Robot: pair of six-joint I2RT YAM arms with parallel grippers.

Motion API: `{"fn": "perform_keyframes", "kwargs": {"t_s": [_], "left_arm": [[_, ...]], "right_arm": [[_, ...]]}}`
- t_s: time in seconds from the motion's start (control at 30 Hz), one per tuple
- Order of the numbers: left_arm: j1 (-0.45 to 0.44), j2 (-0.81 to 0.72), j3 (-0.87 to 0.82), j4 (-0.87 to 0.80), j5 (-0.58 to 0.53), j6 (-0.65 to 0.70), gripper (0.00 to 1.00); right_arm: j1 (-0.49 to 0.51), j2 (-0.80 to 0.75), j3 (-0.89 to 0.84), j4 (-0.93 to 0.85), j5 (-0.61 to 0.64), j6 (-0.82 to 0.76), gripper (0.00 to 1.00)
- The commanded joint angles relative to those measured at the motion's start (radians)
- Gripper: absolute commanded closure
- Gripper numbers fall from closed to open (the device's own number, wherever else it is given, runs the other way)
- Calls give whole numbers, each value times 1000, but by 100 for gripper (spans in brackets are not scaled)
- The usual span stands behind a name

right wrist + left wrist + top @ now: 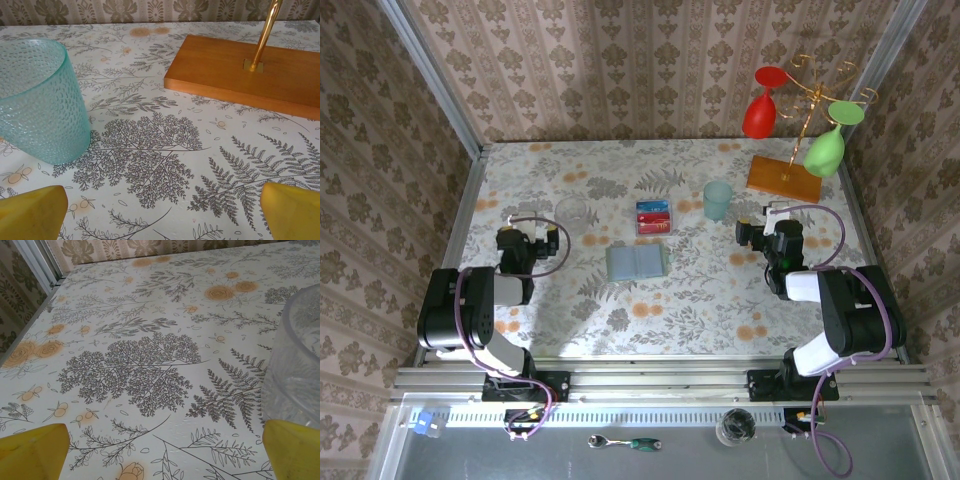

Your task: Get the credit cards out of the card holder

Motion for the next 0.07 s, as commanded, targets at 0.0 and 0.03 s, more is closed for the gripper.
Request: {"fn": "perform_keyframes", "kwargs": {"t_s": [0.0, 0.03], "left_arm": [[11, -3, 22, 2, 28, 11, 0], [10, -2, 22, 2, 29, 11, 0]], "right_arm": [[-7, 6, -6, 34, -14, 0, 0], [-7, 5, -9, 40, -13, 1, 0]]}}
